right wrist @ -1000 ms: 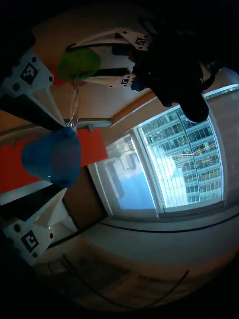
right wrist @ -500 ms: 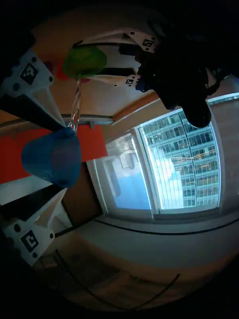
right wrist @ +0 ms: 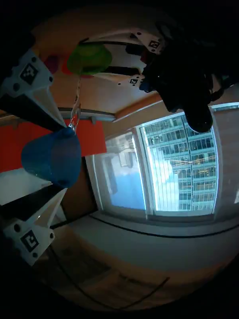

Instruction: Pour water

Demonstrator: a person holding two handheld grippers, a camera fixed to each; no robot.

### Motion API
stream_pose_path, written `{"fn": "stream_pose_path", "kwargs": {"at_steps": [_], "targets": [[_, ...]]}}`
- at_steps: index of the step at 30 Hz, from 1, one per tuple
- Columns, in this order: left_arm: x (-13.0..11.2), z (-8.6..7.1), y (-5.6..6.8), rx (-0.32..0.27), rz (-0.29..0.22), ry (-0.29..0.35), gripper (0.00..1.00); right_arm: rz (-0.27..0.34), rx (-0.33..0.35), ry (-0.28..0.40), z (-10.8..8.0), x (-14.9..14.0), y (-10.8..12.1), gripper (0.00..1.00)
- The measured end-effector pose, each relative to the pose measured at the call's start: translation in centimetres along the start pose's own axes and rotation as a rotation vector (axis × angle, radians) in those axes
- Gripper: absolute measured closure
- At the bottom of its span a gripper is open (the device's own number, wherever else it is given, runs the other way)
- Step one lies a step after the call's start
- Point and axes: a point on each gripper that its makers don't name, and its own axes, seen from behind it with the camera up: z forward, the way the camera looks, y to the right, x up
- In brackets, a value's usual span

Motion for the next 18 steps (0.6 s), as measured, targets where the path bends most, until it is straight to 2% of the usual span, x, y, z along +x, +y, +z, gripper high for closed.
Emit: {"fn": "stream_pose_path", "kwargs": {"at_steps": [18], "targets": [[0.0, 0.2, -0.6, 0.013, -0.007, 0.003, 0.14, -0.084, -0.014, 0.017, 0.7, 1.5, 1.0, 0.1]]}}
